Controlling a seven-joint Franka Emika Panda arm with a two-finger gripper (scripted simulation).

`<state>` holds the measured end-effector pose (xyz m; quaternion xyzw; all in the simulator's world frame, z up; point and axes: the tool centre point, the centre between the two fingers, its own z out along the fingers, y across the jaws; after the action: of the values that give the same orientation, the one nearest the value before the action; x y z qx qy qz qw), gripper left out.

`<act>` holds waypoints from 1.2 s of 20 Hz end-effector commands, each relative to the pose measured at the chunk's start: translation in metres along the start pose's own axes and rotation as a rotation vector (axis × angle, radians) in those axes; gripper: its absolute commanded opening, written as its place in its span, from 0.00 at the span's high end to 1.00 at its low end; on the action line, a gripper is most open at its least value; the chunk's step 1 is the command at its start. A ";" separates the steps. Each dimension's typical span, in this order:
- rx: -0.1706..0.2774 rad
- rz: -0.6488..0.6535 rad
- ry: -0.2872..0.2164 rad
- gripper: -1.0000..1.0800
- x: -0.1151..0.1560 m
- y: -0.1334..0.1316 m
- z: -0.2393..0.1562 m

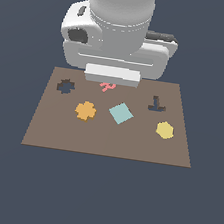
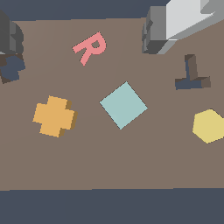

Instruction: Insert a designated object into the corresponding slot on a board.

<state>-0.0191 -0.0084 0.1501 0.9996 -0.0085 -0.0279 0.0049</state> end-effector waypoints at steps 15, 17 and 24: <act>0.005 0.099 0.025 0.04 0.024 0.031 0.045; 0.007 0.127 0.032 0.04 0.031 0.041 0.058; 0.014 0.201 0.050 0.04 0.048 0.065 0.090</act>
<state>0.0190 -0.0709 0.0635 0.9948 -0.1022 -0.0048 0.0017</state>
